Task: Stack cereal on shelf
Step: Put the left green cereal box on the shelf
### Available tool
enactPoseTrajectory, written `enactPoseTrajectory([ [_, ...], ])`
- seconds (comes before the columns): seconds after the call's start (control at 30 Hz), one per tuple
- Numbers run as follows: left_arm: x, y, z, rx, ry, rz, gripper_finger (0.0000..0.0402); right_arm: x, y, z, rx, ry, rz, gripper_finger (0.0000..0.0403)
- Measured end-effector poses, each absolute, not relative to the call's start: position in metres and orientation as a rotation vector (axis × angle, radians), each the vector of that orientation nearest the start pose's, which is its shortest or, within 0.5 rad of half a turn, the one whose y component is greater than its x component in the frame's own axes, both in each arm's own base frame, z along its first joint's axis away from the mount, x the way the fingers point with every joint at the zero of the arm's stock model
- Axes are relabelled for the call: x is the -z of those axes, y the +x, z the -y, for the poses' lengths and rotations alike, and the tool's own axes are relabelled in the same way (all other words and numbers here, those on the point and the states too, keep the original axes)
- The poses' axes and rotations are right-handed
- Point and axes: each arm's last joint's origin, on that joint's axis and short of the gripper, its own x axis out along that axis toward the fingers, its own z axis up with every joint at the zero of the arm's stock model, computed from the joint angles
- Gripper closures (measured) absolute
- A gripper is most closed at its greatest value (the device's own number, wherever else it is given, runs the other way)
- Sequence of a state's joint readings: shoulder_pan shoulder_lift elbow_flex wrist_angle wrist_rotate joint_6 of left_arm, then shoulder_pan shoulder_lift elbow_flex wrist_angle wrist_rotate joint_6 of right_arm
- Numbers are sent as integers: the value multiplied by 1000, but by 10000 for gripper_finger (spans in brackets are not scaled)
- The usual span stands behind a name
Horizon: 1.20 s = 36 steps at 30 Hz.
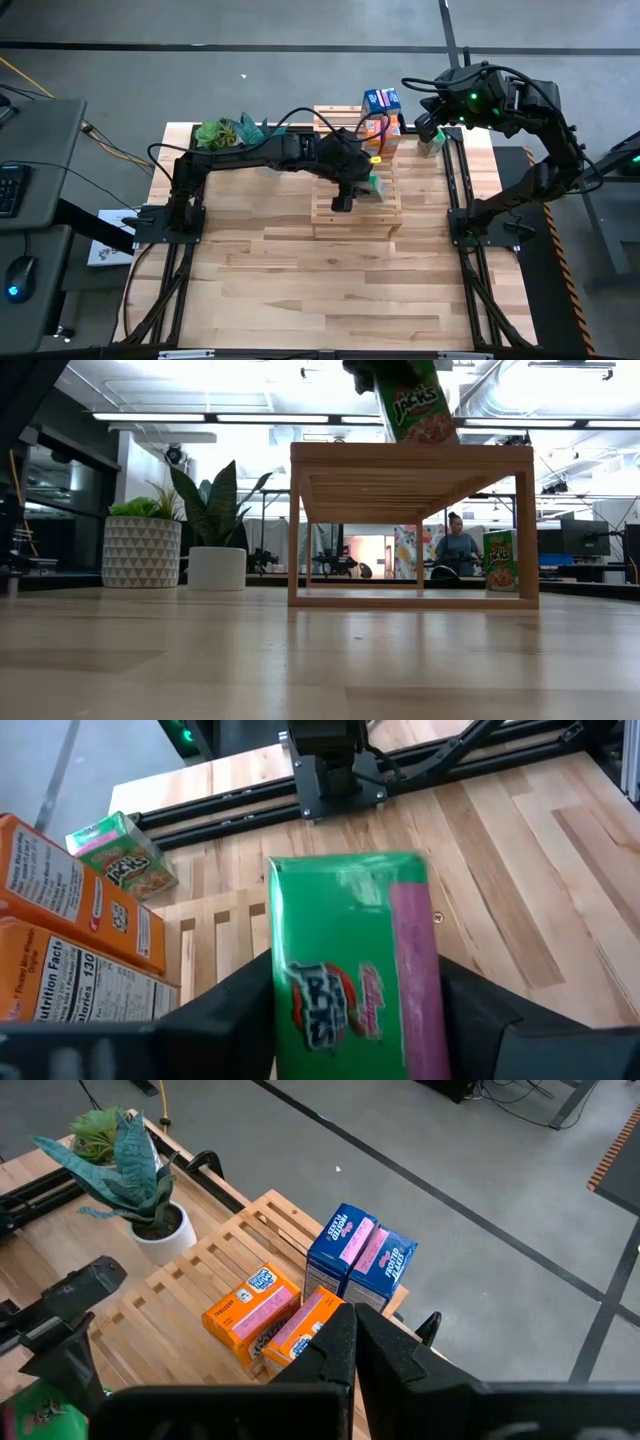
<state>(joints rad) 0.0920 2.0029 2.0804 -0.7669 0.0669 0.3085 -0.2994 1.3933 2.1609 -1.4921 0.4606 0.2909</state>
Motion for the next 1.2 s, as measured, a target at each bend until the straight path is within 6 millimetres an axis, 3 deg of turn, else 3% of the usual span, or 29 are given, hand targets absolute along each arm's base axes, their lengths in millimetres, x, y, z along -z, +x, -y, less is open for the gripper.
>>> enactPoseTrajectory([
  [0.5,-372,444,-43,48,207,-595,136,-515,166,65,825,204,-628,403],
  [0.73,-396,427,-50,21,206,-541,133,-515,167,65,821,204,-629,403],
  [0.9,-422,401,-57,-14,172,-517,138,-514,167,65,818,205,-630,403],
  [1.03,-429,372,-73,-51,97,-530,183,-513,167,63,752,232,-646,403],
  [1.2,-400,337,-90,-85,-75,-462,327,-509,167,58,580,279,-721,403],
])
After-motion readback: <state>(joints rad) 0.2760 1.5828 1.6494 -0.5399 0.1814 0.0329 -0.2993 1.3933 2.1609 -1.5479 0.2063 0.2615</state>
